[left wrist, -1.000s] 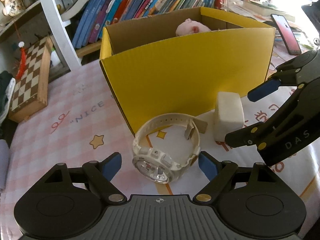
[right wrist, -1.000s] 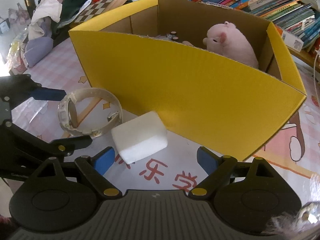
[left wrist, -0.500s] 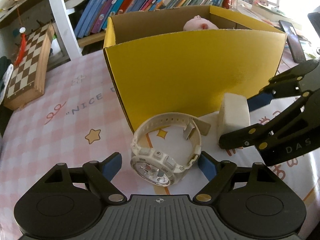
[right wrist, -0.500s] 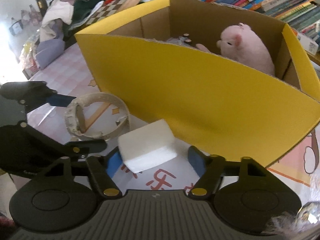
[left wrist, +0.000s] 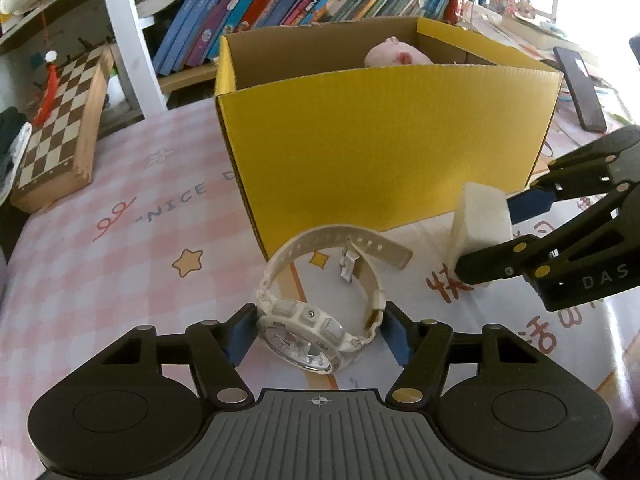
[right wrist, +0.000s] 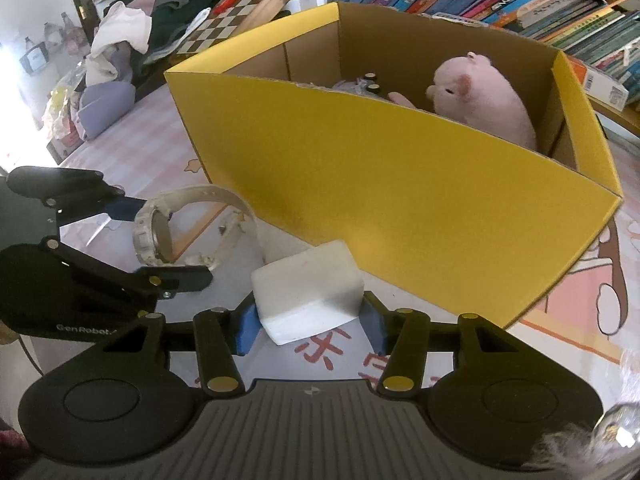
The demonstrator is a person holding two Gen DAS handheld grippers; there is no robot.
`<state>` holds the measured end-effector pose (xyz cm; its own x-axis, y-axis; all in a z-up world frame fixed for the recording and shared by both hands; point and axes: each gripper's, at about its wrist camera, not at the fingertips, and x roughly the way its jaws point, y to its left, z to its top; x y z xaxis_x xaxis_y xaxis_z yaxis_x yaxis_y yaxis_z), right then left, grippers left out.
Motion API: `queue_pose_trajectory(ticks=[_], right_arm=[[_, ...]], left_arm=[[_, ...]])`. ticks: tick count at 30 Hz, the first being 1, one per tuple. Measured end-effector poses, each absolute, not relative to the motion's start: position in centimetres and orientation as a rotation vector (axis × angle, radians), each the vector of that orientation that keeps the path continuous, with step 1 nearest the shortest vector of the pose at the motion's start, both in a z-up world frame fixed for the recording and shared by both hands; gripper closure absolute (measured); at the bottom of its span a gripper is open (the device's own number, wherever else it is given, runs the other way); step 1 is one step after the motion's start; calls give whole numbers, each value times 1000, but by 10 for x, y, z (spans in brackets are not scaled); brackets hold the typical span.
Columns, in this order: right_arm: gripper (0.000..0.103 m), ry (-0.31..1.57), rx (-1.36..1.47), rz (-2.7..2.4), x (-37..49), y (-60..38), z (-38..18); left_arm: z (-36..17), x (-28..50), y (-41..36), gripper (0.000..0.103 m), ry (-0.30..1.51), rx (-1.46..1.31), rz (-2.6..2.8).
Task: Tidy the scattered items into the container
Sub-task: 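Grasp the white wristwatch with the left tool while the right tool grasps the white block, then carry the wristwatch and white block up over the yellow box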
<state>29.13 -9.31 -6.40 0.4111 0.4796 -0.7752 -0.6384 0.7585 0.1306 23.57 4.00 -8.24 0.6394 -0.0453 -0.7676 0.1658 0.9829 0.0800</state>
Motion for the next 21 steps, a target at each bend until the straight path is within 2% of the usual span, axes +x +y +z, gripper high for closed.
queue_pose_trajectory(ticks=[21], right_arm=[[54, 904, -167, 651, 247, -111, -49]], left_arm=[[-55, 181, 53, 38, 803, 61, -114]])
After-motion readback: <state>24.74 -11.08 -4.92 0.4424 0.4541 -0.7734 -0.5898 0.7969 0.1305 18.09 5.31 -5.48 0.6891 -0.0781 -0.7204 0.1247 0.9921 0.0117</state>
